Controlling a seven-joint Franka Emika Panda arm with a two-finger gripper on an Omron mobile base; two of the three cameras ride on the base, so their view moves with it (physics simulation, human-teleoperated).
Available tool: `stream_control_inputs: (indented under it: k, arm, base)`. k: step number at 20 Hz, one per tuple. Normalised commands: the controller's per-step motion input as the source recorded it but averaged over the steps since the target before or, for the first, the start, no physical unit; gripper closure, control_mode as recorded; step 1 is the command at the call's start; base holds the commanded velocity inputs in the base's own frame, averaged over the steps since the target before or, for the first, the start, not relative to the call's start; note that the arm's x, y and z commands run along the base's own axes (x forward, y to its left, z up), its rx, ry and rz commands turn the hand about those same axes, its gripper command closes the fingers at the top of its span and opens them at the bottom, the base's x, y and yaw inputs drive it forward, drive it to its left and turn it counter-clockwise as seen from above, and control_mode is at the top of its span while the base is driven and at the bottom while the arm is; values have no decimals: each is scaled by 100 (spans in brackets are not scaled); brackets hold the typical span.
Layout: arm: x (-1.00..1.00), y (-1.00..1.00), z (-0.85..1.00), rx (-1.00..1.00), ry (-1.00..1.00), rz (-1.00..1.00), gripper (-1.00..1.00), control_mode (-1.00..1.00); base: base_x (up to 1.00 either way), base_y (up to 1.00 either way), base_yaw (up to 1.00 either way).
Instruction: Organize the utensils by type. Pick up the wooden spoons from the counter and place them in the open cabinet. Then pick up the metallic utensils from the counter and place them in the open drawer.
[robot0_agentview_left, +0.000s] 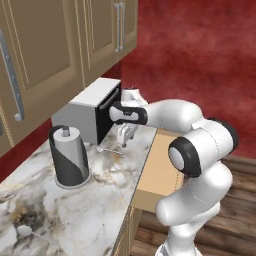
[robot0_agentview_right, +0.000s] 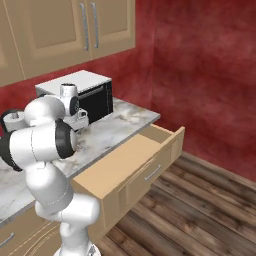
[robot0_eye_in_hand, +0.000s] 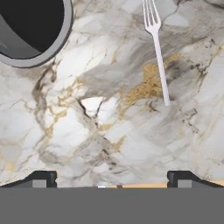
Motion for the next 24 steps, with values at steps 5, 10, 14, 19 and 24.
stream_control_inputs:
  k: [5,10,14,19,24]
  arm:
    - [60,10,-18,0,-9,0,-100,-100]
    - [53,20,-27,2,-6,0,-100,-100]
    - [29,22,-32,3,0,0,-100,-100]
    - [28,21,-24,1,-4,0,-100,-100]
    - [35,17,-18,0,-7,-1,-100,-100]
  base:
    - [0,0,0]
    - [0,0,0]
    - [0,0,0]
    - [0,0,0]
    - [0,0,0]
